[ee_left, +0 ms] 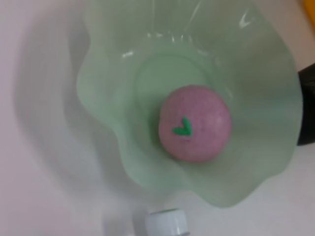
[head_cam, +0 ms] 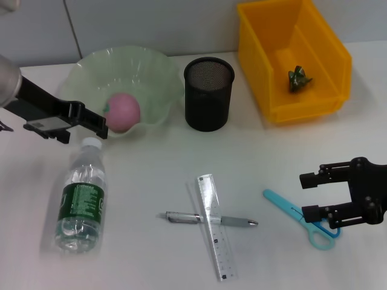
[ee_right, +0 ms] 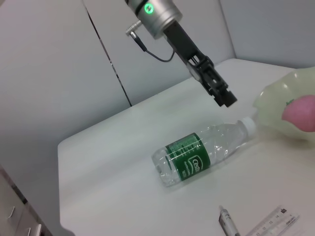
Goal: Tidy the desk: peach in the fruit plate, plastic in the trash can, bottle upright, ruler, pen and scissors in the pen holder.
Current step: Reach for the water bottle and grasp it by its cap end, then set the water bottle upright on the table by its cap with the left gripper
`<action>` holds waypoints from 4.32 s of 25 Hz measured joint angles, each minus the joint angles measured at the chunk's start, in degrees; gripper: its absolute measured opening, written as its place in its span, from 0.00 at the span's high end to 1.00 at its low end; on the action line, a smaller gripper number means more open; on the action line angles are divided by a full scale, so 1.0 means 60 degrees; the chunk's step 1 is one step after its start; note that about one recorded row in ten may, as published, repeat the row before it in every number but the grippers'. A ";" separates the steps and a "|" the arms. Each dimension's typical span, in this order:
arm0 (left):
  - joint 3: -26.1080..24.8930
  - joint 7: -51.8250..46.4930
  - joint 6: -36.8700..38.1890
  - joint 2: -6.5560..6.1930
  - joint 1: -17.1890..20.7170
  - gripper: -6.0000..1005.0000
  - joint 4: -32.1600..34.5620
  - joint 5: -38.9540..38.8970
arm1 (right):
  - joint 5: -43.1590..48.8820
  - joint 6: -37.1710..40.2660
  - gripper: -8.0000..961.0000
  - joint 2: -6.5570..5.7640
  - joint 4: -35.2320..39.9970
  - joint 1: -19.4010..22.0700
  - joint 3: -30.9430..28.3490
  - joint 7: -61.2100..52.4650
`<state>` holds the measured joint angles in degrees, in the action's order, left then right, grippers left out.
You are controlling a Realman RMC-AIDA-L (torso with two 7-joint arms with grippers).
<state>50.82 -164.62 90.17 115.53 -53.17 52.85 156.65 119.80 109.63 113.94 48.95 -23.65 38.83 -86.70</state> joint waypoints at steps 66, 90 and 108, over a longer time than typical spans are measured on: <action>0.0113 0.0905 -0.3104 0.0125 -0.0384 0.23 -0.3110 0.0388 | 0.0115 -0.0047 0.24 0.0214 0.0001 -0.0182 0.0003 0.0037; -0.0149 0.1454 -0.1674 0.0275 -0.0345 0.55 -0.2006 0.0099 | 0.0072 0.0025 0.24 0.0214 0.0039 -0.0234 0.0003 0.0007; -0.0224 0.2166 0.0337 -0.0176 0.0202 0.56 -0.0073 -0.1570 | 0.0106 -0.0049 0.24 0.0201 0.0001 -0.0343 -0.0081 -0.0041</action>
<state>49.48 -151.63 92.20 114.47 -51.96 52.41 147.23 120.44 109.34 115.15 48.95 -25.71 38.35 -86.94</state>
